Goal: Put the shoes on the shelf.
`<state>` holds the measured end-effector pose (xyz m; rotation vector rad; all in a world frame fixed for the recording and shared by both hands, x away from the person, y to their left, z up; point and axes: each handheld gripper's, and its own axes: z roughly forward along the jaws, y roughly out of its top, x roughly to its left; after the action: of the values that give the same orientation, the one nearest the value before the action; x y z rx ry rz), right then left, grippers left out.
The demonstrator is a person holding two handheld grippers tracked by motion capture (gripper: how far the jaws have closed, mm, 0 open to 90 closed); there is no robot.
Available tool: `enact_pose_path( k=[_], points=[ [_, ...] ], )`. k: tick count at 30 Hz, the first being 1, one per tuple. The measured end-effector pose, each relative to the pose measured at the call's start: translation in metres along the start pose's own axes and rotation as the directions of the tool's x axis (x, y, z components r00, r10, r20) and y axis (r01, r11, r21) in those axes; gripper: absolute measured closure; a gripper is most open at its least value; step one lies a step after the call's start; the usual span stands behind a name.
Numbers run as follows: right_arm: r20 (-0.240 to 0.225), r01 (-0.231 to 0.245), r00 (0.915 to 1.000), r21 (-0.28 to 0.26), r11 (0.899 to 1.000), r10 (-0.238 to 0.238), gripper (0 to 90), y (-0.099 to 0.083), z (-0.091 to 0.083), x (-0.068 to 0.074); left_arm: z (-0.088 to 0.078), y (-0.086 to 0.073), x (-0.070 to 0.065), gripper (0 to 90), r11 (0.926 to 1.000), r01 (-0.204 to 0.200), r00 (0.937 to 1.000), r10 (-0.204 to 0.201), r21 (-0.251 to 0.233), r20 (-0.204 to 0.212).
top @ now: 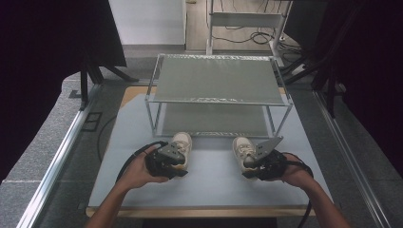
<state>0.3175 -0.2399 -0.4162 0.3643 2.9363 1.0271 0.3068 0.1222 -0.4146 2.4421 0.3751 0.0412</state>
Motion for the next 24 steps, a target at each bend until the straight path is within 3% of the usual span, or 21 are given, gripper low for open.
enact_pose_path(
  k=[14, 21, 24],
  points=[
    [0.036, 0.057, 0.9977, 0.005, 0.998, -0.057, 74.3, 0.034, -0.011, -0.011, 0.0, 0.043, 0.012, 71.0, 0.9969, -0.076, 0.997, 0.075, -0.021, -0.015],
    [0.044, 0.073, 0.9963, 0.005, 0.997, -0.073, 74.3, 0.052, -0.013, -0.019, 0.009, 0.064, 0.019, 71.0, 0.9926, -0.121, 0.9926, 0.121, -0.01, -0.015],
    [0.045, 0.074, 0.9963, 0.0, 0.997, -0.074, 74.3, 0.056, -0.013, -0.023, 0.013, 0.069, 0.021, 71.1, 0.9924, -0.123, 0.9924, 0.123, -0.01, -0.009]
  ],
)
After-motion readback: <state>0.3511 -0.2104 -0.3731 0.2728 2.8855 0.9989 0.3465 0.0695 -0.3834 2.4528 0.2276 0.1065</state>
